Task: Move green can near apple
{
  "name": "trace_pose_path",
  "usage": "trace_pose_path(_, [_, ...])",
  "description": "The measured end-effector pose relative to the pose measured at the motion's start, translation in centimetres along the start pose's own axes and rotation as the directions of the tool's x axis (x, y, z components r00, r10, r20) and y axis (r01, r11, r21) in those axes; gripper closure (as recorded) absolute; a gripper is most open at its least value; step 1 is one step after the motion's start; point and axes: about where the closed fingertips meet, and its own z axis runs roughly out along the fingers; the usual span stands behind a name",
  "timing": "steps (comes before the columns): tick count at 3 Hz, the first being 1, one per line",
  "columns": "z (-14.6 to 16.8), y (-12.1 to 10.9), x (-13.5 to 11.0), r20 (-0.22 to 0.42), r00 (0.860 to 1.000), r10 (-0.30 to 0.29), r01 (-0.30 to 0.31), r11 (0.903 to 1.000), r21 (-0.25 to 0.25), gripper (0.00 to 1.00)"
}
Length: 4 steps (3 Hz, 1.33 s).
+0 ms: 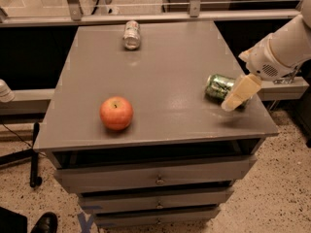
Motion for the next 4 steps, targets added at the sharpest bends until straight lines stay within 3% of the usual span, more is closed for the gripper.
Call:
trace_pose_path(1, [2.4, -0.2, 0.4, 0.018, 0.996, 0.088, -0.087, 0.9954, -0.041, 0.18])
trace_pose_path(2, [3.9, 0.0, 0.1, 0.035, 0.990, 0.139, -0.136, 0.9873, -0.082, 0.41])
trace_pose_path(3, [4.4, 0.7, -2.7, 0.094, 0.985, 0.147, -0.133, 0.9806, -0.144, 0.64])
trace_pose_path(4, [4.4, 2.8, -8.0, 0.196, 0.974, 0.116, -0.069, 0.9705, -0.231, 0.89])
